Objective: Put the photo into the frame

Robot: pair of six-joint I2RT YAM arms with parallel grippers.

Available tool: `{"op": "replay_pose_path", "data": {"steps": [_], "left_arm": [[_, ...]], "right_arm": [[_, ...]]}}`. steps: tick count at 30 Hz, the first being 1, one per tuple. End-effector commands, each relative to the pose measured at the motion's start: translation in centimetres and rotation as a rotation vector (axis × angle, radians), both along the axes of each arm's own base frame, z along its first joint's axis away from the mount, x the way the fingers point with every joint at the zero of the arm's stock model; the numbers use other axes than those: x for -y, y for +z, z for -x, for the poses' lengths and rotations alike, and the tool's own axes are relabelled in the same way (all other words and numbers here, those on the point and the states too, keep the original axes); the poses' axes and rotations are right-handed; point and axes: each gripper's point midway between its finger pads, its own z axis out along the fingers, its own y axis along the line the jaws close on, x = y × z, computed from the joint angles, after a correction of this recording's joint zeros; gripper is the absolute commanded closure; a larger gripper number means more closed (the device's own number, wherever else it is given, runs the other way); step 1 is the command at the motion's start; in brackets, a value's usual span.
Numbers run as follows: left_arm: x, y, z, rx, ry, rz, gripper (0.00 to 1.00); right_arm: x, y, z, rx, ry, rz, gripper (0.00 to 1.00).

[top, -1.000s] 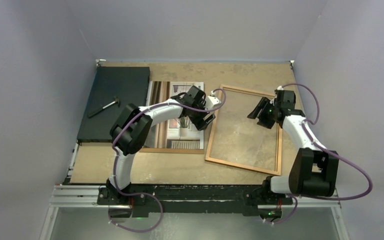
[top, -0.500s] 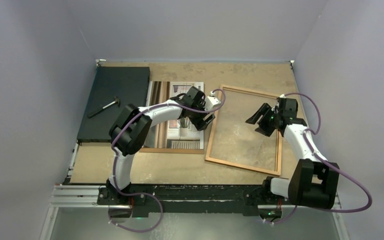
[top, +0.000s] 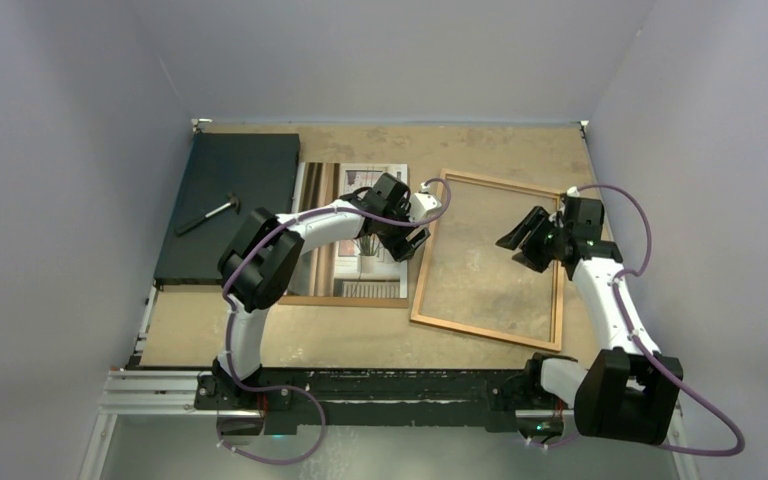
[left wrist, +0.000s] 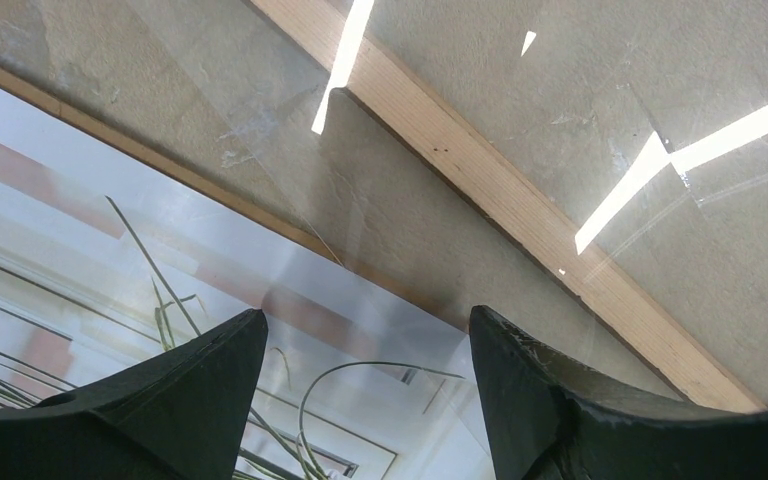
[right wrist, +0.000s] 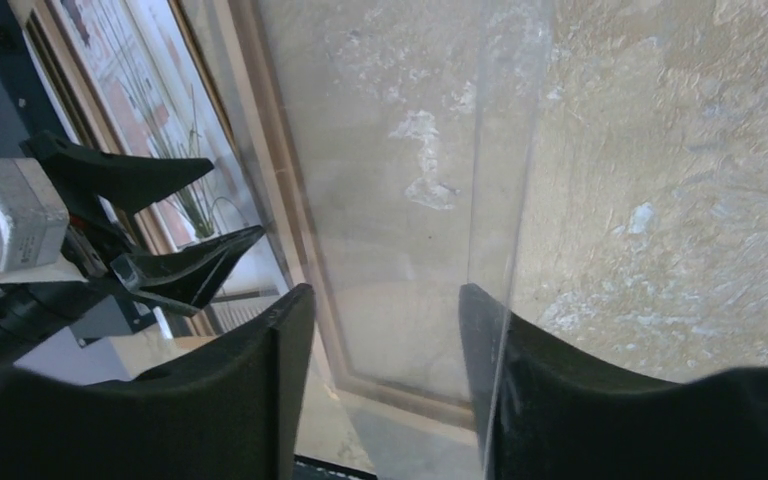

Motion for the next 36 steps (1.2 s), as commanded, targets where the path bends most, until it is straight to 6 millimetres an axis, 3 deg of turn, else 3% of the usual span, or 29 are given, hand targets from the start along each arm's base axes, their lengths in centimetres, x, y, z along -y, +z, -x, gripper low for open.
{"op": "replay_pose_path", "data": {"steps": [1,8,9,16,23,30,36], "left_arm": [[-0.3,0.2,0.7,-0.007,-0.001,-0.011,0.28],[0.1,1.4,0.5,0.003,-0.001,0.014,0.28],[0.2,1.8,0.4,0.009,-0.001,0.018,0.28],[0.9,4.9,-1.4,0.062,0.017,0.057,0.25],[1.3,6.0,-3.0,0.06,0.058,0.092,0.23],[1.9,5.1,-3.6,0.045,0.066,0.096,0.24],[1.0,1.8,-3.0,0.022,0.056,0.037,0.28]], "right_arm": [[0.4,1.4,-0.7,0.022,-0.017,0.006,0.51],[2.7,1.8,-1.3,0.022,-0.068,0.131,0.98],[3.1,1.8,-1.3,0.016,-0.07,0.16,1.0],[5.6,1.4,-1.2,-0.066,-0.018,0.33,1.0],[7.1,1.1,-1.7,-0.056,-0.021,0.416,1.0],[7.5,0.0,-2.8,-0.066,0.004,0.436,1.0],[7.4,0.7,-3.9,-0.038,0.027,0.442,1.0]]}}
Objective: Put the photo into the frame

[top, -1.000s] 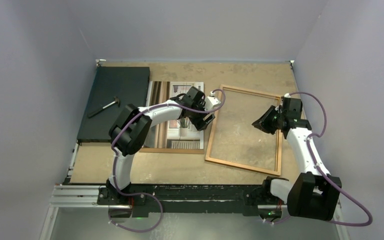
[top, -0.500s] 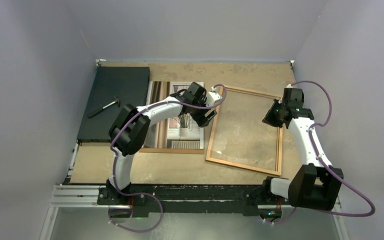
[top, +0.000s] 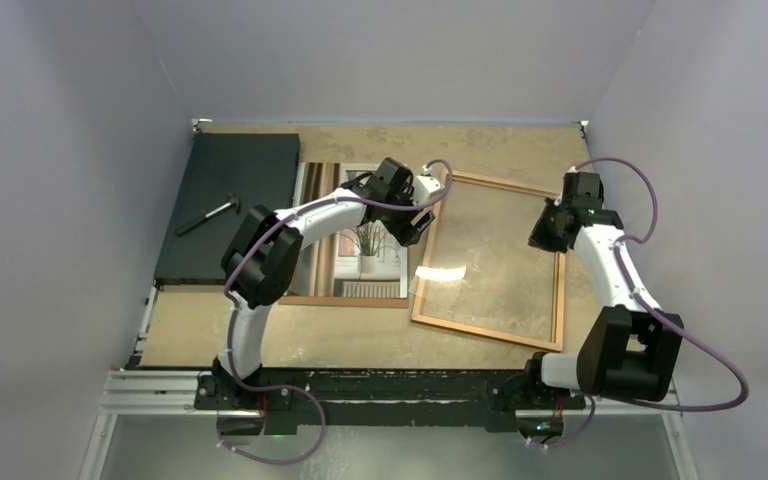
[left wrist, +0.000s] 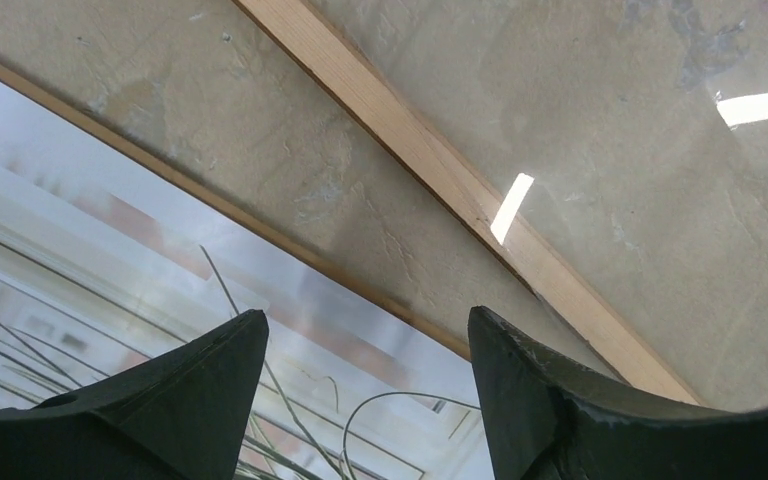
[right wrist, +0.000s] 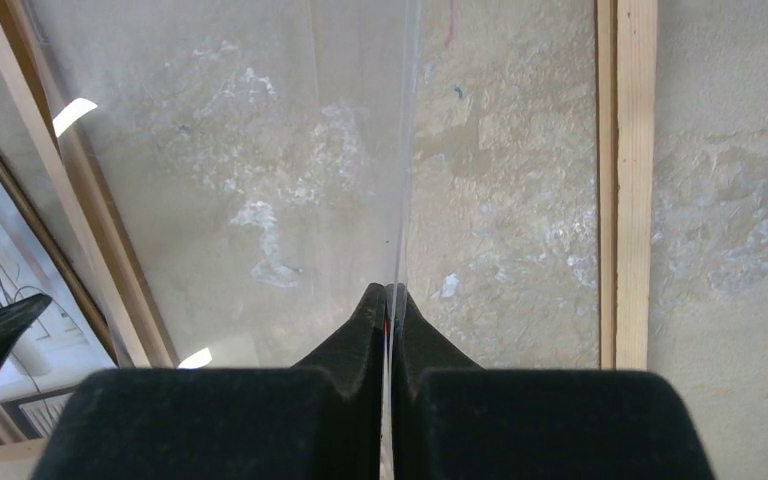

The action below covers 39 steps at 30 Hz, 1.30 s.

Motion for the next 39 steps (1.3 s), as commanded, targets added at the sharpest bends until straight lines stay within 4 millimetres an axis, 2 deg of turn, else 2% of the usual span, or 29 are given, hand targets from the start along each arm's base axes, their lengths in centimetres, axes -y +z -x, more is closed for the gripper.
{"op": "replay_pose_path", "data": {"steps": [1,6,12,16,19,24,26,29,32,39], "left_arm": [[-0.4,-1.9,-0.1,-0.005,0.002,-0.021,0.28],[-0.7,-2.6,0.4,-0.008,0.0,-0.025,0.29],[-0.1,-1.5,0.0,0.005,0.0,0.011,0.29],[0.0,-2.1,0.1,-0.004,-0.006,0.006,0.29],[0.0,-2.7,0.5,-0.018,-0.014,0.0,0.29],[0.1,-2.7,1.2,-0.02,-0.03,0.011,0.29],[0.3,-2.7,1.5,-0.023,-0.04,0.014,0.29],[0.7,-2.6,1.9,-0.027,-0.054,0.022,0.29],[1.1,-2.2,2.2,-0.025,-0.063,0.038,0.3],[2.3,-0.9,2.8,-0.028,-0.074,0.089,0.3]], "right_arm": [[0.7,2.1,-1.9,0.075,0.036,0.05,1.0],[0.2,1.5,-2.3,0.062,0.084,0.035,1.0],[-0.2,0.3,-2.5,0.021,0.114,0.05,1.0],[-0.6,-0.4,-2.5,0.001,0.134,0.071,1.0],[-0.7,-0.4,-2.6,0.002,0.142,0.117,1.0],[-1.4,-0.2,-2.9,0.016,0.186,0.278,1.0],[-0.9,-0.8,-2.6,-0.021,0.175,0.3,1.0],[-1.7,-2.1,-1.7,-0.095,0.18,0.25,1.0],[-2.0,-1.9,-1.7,-0.096,0.184,0.225,1.0],[-1.3,-0.1,-1.5,-0.061,0.142,0.247,1.0]]}}
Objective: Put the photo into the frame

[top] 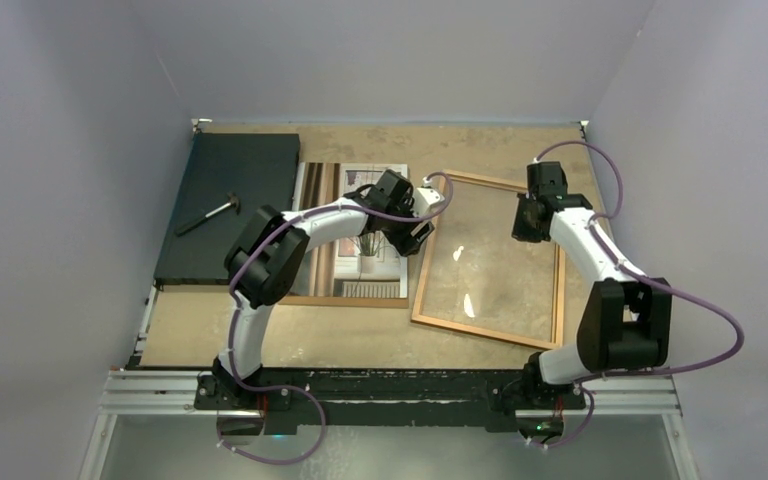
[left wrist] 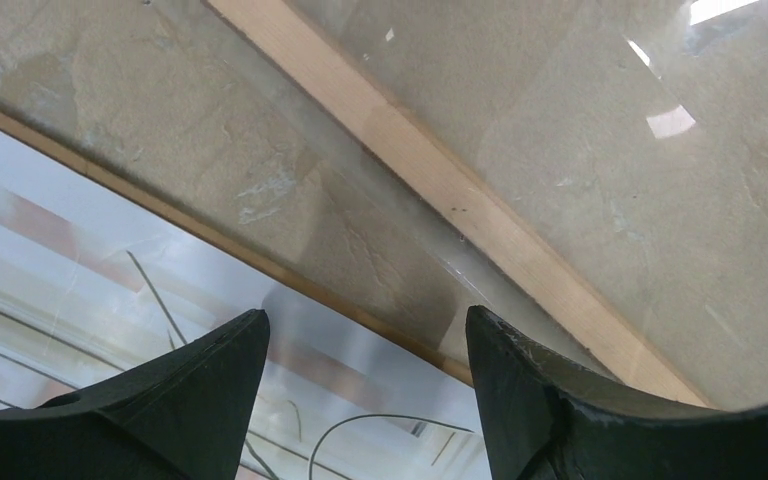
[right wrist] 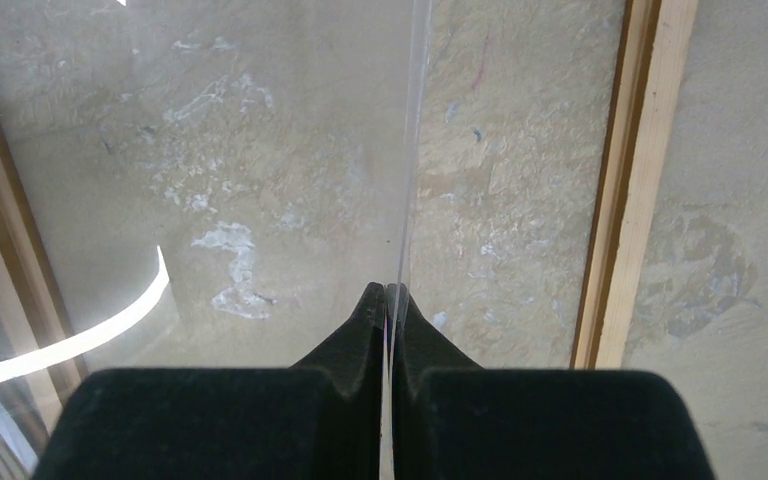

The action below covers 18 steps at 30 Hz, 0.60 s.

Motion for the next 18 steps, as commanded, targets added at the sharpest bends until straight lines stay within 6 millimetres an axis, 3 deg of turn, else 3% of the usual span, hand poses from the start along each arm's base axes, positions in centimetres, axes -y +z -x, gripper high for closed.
{"op": "replay_pose_path", "data": {"steps": [1,11,14,18], "left_arm": [[2.4,2.6,1.5,-0.007,-0.052,0.097,0.3],[3.7,3.1,0.9,0.018,-0.048,0.096,0.27],[3.4,4.0,0.2,0.059,-0.033,0.084,0.27],[3.6,5.4,-0.2,0.093,-0.04,0.094,0.26]], "right_arm": [[0.9,2.0,1.2,0.013,-0.03,0.029,1.0],[2.0,3.2,2.0,0.049,-0.05,0.063,1.0],[1.7,2.5,2.2,0.027,-0.045,0.048,1.0],[1.4,3.2,2.3,0.055,-0.031,0.033,1.0]]}}
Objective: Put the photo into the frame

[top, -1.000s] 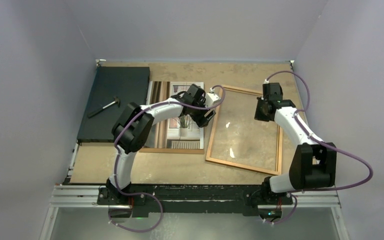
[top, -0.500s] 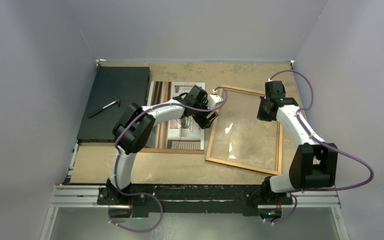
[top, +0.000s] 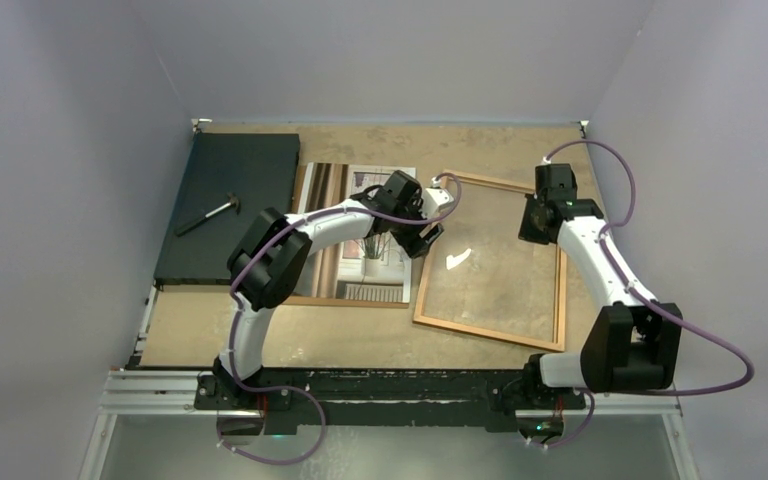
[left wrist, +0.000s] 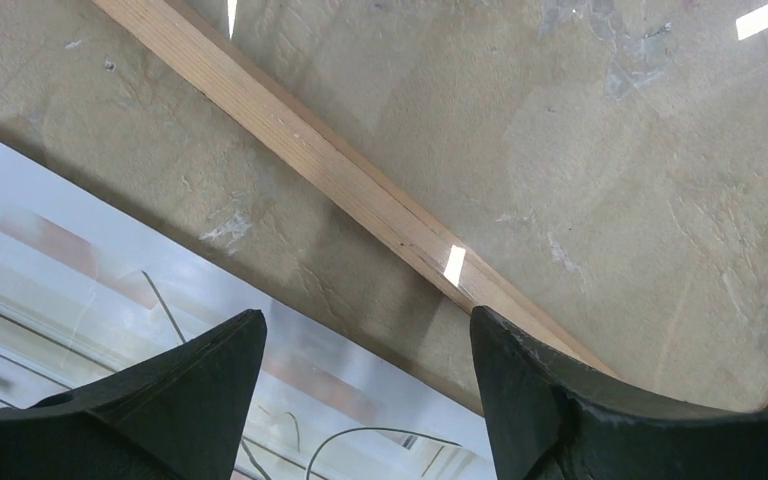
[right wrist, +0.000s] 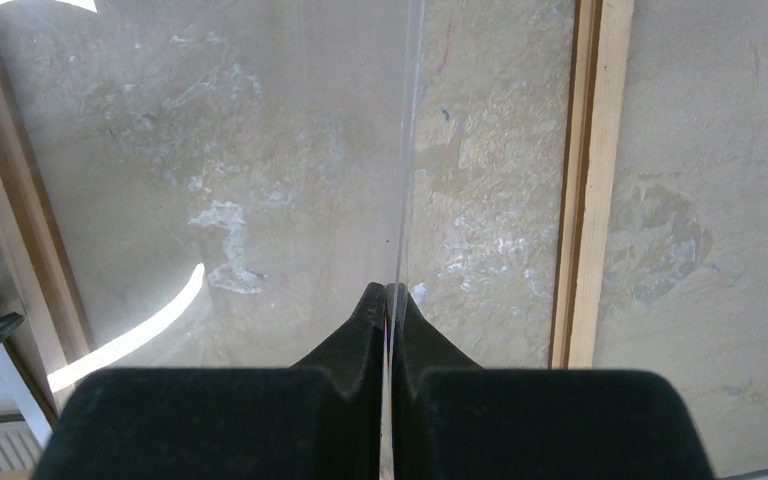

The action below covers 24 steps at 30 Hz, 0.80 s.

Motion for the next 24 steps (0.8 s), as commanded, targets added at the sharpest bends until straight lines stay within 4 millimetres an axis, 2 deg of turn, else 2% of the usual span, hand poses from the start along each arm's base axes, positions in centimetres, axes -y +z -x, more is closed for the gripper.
{"op": "replay_pose_path", "data": {"steps": [1,8,13,15,20,24], "left_arm": [[1.3,4.2,-1.2,0.082,-0.01,0.061,0.26],[2.0,1.7,-1.1,0.024,-0.014,0.037,0.26],[2.1,1.6,-1.0,0.036,-0.012,0.034,0.26],[2.2,1.5,-1.4,0.049,-0.006,0.029,0.26],[1.9,-0.6,-2.9,0.066,0.04,-0.025,0.27],[1.4,-1.1,-4.9,0.112,0.121,-0.052,0.28]], "right_arm": [[0.3,0.6,0.9,0.005,0.004,0.01,1.0],[0.4,1.1,1.0,0.015,-0.009,0.012,1.0],[0.6,0.6,0.9,-0.011,-0.016,0.025,1.0],[0.8,0.7,0.8,-0.006,-0.021,0.034,1.0],[0.9,1.0,0.2,0.009,-0.025,0.041,1.0],[0.9,0.3,-1.0,0.026,-0.032,0.04,1.0]]}}
